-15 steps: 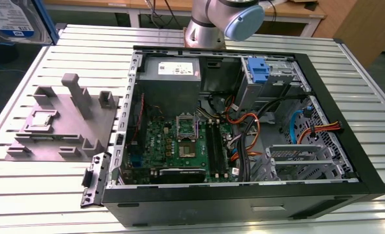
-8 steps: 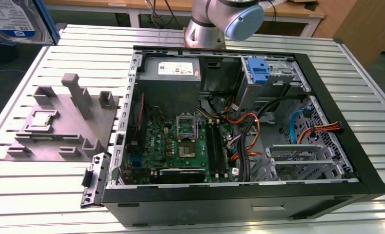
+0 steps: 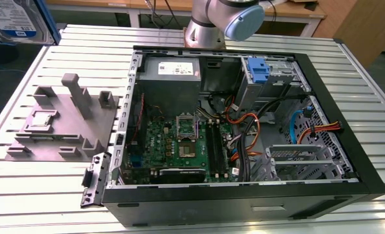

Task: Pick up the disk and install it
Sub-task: 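Pick up the disk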

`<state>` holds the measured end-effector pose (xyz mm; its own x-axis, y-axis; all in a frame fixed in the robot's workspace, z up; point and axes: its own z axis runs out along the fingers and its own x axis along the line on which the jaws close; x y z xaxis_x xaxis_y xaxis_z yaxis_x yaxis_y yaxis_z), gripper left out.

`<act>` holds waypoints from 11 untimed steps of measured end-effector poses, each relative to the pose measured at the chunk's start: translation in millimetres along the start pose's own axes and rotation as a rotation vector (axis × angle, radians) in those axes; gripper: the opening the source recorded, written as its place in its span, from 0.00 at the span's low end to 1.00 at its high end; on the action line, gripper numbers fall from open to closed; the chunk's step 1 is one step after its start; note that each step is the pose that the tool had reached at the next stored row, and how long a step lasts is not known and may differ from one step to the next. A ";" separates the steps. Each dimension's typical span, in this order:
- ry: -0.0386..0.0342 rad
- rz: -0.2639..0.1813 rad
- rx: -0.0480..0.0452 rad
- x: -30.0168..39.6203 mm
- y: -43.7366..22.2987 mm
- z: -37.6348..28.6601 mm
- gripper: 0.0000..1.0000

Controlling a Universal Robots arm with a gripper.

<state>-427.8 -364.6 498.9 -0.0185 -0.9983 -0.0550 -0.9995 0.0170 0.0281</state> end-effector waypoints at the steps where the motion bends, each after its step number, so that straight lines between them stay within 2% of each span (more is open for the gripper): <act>1: 0.0000 0.000 0.0001 0.0 -0.6 0.0 0.37; 11: 0.0000 0.000 0.0000 -0.2 -6.7 -0.2 0.37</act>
<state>-421.1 -364.5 498.9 -0.0185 -0.9983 -0.0550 -0.9995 0.0170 0.0281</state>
